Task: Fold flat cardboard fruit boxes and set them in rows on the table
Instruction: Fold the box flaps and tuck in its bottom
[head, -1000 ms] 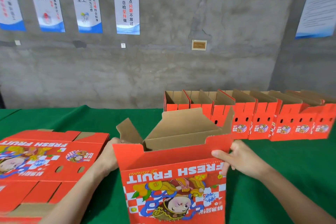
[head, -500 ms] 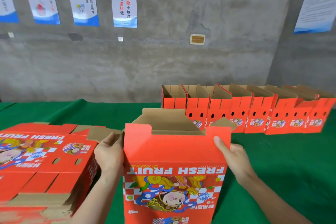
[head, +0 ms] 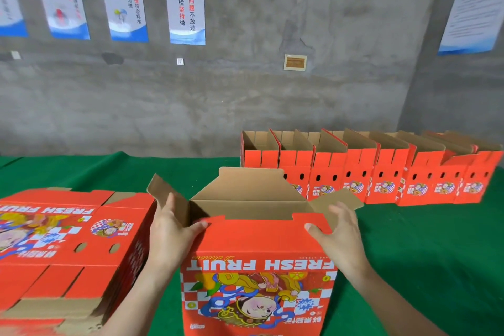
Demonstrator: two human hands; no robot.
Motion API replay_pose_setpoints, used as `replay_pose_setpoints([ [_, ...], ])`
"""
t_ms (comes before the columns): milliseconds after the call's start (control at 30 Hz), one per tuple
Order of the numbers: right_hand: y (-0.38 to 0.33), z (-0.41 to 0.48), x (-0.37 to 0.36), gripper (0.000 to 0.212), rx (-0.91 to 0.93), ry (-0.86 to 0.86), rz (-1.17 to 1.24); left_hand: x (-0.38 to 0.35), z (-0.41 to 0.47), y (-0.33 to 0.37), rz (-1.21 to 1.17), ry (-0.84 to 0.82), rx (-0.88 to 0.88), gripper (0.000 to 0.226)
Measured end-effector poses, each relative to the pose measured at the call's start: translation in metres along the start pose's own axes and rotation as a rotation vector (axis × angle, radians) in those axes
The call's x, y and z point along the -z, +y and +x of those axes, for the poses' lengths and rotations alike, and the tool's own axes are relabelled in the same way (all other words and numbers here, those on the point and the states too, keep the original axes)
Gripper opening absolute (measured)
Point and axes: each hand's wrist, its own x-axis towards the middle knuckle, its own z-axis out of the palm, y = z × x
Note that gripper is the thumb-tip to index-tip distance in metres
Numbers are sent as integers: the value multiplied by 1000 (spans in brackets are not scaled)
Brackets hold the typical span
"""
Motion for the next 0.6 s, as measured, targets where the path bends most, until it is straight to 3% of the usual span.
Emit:
replay_pose_setpoints([
  [67, -2, -4, 3, 79, 30, 22, -229, 1, 1, 1, 62, -32, -23, 87],
  [200, -16, 0, 15, 73, 450, 69, -726, 1, 1, 2, 118, -115, -34, 98],
  [267, -28, 12, 16, 69, 620, -238, -664, 3, 2, 3, 136, -133, -47, 97],
  [333, -43, 19, 17, 66, 492, -645, -532, 5, 3, 4, 157, -144, -61, 96],
  [367, -47, 24, 16, 55, 444, -738, -501, 5, 3, 4, 163, -150, -66, 97],
  [433, -52, 32, 10, 24, 389, -735, -531, 6, 4, 4, 175, -168, -75, 99],
  [500, -50, 32, 0, 50, 367, -653, -571, 4, 4, 3, 184, -186, -100, 98],
  [600, -41, 27, -14, 38, 434, -508, -678, 2, 6, -2, 183, -200, -155, 103],
])
